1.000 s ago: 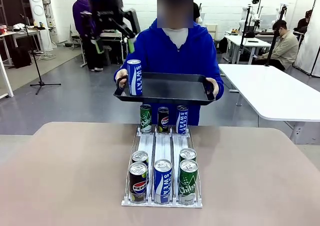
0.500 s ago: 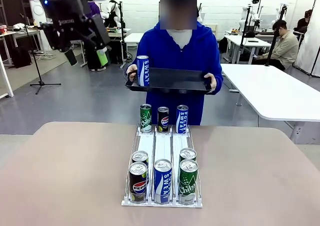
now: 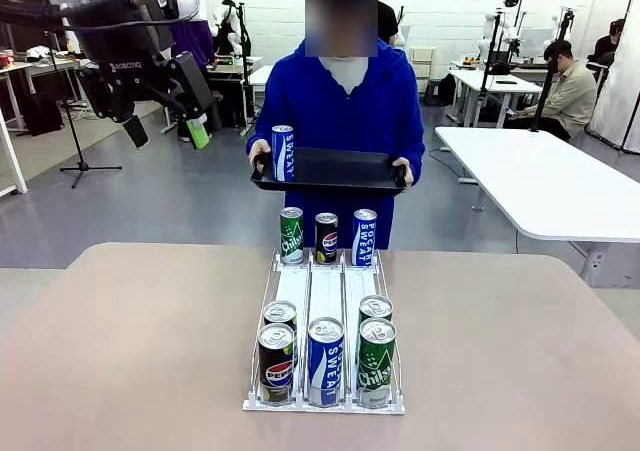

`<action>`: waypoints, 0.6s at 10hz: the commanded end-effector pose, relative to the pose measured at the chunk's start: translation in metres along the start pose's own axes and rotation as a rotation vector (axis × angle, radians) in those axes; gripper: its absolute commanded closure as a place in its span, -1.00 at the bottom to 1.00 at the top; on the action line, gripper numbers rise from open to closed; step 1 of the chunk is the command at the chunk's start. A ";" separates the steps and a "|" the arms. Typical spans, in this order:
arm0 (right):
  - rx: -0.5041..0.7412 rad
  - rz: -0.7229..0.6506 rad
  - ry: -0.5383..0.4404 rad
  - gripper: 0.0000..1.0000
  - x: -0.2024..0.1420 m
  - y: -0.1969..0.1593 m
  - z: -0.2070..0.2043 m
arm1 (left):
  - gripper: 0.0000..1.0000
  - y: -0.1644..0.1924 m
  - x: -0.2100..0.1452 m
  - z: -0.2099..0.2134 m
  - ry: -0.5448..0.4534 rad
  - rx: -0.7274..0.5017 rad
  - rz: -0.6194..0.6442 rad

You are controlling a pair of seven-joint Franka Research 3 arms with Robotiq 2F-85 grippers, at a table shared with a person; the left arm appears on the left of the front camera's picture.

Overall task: Retrieve and hand over the desired beverage to the person.
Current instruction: Place the picked can on the Handle tray extended by the person, then pick up another can of the same type that the person held from the Automatic Can Dispenser.

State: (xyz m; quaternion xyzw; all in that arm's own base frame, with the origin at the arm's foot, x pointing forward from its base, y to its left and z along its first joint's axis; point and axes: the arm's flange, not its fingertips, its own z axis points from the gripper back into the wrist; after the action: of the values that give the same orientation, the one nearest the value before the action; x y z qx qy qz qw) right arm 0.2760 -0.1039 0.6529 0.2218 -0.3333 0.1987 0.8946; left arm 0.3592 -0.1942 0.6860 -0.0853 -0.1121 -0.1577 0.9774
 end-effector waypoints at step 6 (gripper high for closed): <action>0.016 0.008 -0.004 -1.00 0.000 0.000 -0.001 | -1.00 -0.002 0.000 0.003 0.001 -0.002 -0.004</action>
State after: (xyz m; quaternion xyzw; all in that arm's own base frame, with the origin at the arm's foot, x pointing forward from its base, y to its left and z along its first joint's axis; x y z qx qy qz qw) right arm 0.2760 -0.1039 0.6529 0.2218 -0.3333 0.1987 0.8946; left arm 0.3583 -0.1959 0.6866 -0.0847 -0.1127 -0.1594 0.9771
